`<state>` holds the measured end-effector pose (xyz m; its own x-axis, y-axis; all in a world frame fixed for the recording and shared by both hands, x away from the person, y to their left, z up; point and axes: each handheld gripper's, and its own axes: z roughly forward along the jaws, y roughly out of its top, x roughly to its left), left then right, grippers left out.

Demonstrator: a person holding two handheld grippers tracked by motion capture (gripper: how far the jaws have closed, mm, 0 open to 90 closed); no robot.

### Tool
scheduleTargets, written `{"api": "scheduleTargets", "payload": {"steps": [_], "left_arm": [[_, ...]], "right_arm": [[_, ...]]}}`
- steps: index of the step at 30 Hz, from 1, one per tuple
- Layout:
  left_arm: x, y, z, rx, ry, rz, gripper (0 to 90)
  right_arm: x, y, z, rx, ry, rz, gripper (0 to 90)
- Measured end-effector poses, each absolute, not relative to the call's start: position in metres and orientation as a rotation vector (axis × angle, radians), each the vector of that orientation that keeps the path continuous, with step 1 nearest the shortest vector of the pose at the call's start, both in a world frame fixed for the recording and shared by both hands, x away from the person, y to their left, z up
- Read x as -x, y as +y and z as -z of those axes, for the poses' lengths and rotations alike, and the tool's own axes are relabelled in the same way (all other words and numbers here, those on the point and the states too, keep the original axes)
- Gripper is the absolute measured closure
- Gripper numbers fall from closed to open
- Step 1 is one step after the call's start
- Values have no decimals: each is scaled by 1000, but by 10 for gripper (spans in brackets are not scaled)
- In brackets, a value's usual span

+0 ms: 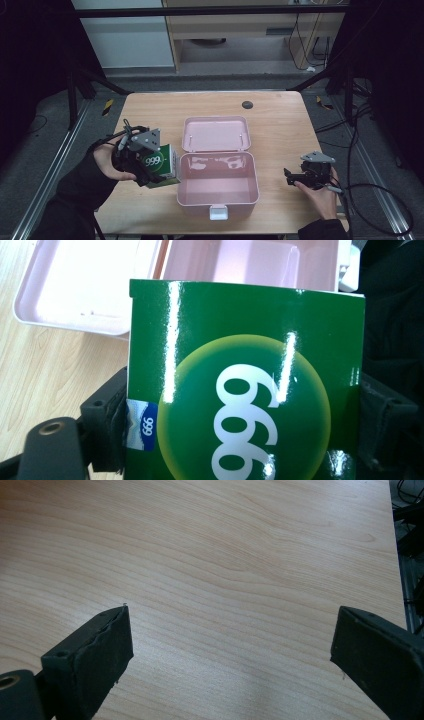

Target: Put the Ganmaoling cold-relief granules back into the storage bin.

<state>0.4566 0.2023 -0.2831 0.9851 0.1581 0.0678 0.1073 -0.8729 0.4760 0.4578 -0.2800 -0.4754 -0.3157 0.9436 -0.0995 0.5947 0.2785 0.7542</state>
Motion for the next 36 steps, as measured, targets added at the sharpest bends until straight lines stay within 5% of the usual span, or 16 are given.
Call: {"api": "scheduleTargets", "payload": {"steps": [36], "left_arm": [[-463, 138, 285, -2629, 90, -88, 147]], "right_arm": [[-458, -281, 476, -1376, 2006, -837, 36]]}}
